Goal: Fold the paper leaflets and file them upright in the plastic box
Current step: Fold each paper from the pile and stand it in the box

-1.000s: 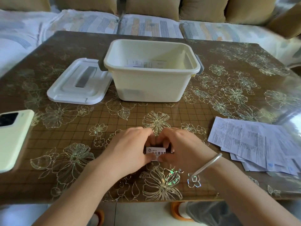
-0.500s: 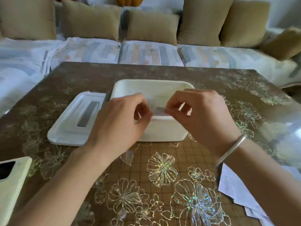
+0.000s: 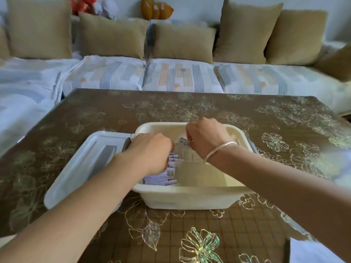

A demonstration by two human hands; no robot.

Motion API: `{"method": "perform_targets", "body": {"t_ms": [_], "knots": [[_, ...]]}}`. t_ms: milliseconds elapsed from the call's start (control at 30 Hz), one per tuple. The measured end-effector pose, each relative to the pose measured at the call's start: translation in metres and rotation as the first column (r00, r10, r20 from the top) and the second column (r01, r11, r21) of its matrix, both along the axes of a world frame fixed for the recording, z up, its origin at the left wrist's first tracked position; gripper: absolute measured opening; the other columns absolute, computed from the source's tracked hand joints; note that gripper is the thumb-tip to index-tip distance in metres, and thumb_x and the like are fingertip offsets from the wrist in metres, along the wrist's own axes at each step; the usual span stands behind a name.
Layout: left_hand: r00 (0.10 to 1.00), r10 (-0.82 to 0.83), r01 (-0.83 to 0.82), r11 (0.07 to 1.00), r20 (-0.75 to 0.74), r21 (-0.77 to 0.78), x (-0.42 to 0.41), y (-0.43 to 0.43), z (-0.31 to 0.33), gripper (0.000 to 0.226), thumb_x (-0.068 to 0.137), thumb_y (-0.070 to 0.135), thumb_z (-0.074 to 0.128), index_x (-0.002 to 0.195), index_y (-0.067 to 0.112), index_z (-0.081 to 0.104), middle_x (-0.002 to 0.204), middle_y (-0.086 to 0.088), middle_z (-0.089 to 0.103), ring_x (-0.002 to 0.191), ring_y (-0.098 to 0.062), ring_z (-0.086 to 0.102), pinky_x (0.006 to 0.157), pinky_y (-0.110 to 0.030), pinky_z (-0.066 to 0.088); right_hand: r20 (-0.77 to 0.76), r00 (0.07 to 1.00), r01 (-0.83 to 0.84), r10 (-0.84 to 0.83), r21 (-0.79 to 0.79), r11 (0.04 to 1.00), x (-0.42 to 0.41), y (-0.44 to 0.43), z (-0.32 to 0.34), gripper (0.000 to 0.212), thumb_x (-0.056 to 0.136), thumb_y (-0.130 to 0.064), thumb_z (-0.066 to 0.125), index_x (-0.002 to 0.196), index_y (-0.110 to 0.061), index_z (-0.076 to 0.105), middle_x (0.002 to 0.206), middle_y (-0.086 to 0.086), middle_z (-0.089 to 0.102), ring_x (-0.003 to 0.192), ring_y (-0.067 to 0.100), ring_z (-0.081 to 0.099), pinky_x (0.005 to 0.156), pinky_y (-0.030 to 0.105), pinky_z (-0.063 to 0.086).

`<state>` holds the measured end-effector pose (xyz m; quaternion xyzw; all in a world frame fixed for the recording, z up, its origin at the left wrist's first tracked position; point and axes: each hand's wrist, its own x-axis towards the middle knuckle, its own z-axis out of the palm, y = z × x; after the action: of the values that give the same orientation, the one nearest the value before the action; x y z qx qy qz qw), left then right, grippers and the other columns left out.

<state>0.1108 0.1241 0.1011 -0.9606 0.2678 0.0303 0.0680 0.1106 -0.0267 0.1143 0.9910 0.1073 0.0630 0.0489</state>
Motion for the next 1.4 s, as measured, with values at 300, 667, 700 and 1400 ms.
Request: {"method": "perform_targets", "body": {"t_ms": [300, 667, 700, 1400], "knots": [[0.999, 0.012, -0.011, 1.000, 0.031, -0.012, -0.006, 0.000, 0.004, 0.024, 0.091, 0.015, 0.051, 0.105, 0.026, 0.067, 0.092, 0.001, 0.065, 0.081, -0.022, 0.060, 0.051, -0.028, 0.032, -0.052, 0.997, -0.054, 0.049, -0.107, 0.993, -0.003, 0.005, -0.005, 0.016, 0.089, -0.007, 0.051, 0.096, -0.014, 0.063, 0.095, 0.010, 0.066, 0.087, 0.032, 0.064, 0.061, 0.030, 0.042], [0.996, 0.058, -0.079, 0.936, -0.074, -0.343, -0.007, 0.022, 0.019, 0.025, 0.091, 0.016, 0.049, 0.081, 0.024, 0.070, 0.093, 0.005, 0.068, 0.095, -0.019, 0.059, 0.087, -0.034, 0.047, -0.245, 0.965, -0.065, 0.097, 0.134, 0.989, 0.020, 0.029, -0.030, 0.021, 0.093, -0.025, 0.054, 0.101, -0.024, 0.073, 0.097, 0.007, 0.070, 0.090, 0.029, 0.065, 0.070, 0.025, 0.044], [0.997, 0.061, -0.076, 0.911, -0.049, -0.406, -0.011, 0.026, 0.022, 0.026, 0.093, 0.018, 0.050, 0.091, 0.028, 0.074, 0.098, 0.009, 0.070, 0.100, -0.015, 0.058, 0.092, -0.031, 0.044, -0.276, 0.955, -0.070, 0.112, 0.158, 0.985, 0.020, 0.028, -0.031, 0.021, 0.092, -0.022, 0.055, 0.100, -0.028, 0.074, 0.097, 0.005, 0.070, 0.090, 0.028, 0.065, 0.073, 0.025, 0.047], [0.959, 0.031, 0.219, 0.541, 0.280, -0.812, -0.164, -0.061, -0.021, 0.019, 0.089, 0.015, 0.056, 0.094, 0.018, 0.073, 0.093, 0.011, 0.067, 0.097, -0.013, 0.056, 0.088, -0.031, 0.044, 0.070, 0.951, 0.069, -0.302, 0.903, 0.425, -0.186, -0.140, -0.026, 0.035, 0.092, 0.004, 0.051, 0.088, -0.025, 0.070, 0.077, -0.002, 0.072, 0.066, 0.016, 0.067, 0.066, 0.034, 0.056]]}}
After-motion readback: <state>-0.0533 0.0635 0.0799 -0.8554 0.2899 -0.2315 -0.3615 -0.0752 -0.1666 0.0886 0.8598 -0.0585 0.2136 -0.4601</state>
